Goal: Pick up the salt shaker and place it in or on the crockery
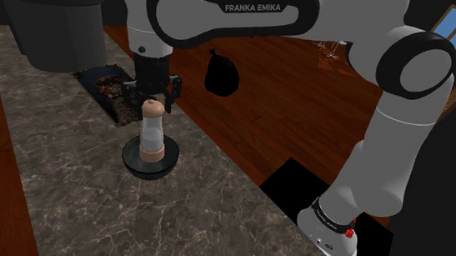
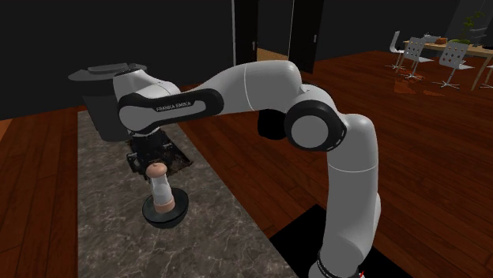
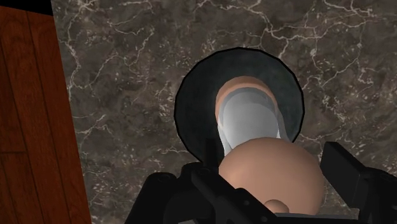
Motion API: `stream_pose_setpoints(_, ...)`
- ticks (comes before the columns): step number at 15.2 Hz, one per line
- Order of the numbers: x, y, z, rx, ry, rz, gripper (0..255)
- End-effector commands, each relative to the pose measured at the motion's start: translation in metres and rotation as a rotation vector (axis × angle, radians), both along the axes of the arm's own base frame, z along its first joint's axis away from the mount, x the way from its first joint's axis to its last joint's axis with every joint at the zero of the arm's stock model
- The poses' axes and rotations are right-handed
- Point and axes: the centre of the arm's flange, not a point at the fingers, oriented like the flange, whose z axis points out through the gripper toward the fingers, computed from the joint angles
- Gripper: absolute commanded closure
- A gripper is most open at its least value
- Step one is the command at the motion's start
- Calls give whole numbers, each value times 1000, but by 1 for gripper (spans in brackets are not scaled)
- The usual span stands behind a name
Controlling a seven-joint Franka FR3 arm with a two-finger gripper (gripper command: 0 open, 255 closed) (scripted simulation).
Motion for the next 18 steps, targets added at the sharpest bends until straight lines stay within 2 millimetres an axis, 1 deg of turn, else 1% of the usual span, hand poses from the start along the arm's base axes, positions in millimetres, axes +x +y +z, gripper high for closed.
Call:
stream_pose_setpoints(1,0,0,0,0,0,0,255)
stream_pose_setpoints(2,0,0,0,0,0,0,0)
stream_pose_setpoints(7,0,0,0,0,0,0,0)
stream_pose_setpoints(10,3,0,40,0,0,0,0)
stream_pose_setpoints(11,3,0,50,0,0,0,0)
stream_pose_setpoints(18,3,0,50,0,0,0,0)
